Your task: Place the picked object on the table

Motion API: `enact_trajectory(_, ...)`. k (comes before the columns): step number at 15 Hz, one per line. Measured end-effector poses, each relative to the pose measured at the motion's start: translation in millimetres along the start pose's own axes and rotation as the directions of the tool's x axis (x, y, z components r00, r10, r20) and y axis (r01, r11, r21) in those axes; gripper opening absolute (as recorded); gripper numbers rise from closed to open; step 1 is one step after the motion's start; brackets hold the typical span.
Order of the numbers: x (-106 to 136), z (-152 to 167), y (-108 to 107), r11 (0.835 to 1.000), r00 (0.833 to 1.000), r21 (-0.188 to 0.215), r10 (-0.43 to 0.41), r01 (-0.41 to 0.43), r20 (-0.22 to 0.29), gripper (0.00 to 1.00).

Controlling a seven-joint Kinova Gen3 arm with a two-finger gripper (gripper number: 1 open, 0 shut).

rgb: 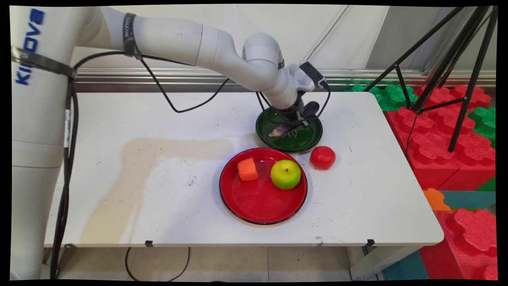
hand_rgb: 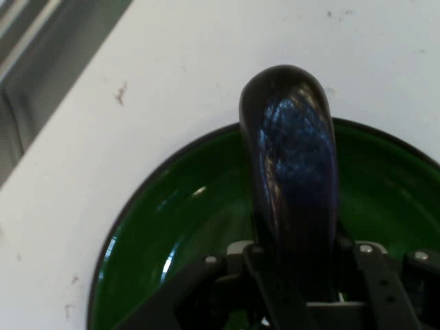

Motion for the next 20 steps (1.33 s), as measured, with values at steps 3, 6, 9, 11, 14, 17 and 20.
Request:
enact_trajectory(3,8.1,-31.6,-4.5,1.000,1.000,0.025,0.010,-0.010,-0.019,0.00)
enact_trajectory(6,11.5,-72.3,-10.8,0.998,0.999,0.053,0.027,-0.026,-0.031,0.00)
enact_trajectory(9,5.7,-110.7,-17.9,0.996,0.997,0.059,0.067,-0.065,-0.030,0.00)
enact_trajectory(11,-3.9,-135.6,-25.9,0.991,0.993,0.054,0.121,-0.119,-0.019,0.00)
enact_trajectory(14,-20.9,-165.9,-39.8,0.981,0.982,0.041,0.191,-0.190,0.003,0.00)
enact_trajectory(17,-38.4,-190.6,-54.4,0.971,0.971,0.034,0.238,-0.239,0.030,0.00)
enact_trajectory(20,-65.7,-218.2,-73.2,0.957,0.955,0.018,0.286,-0.288,0.075,0.00)
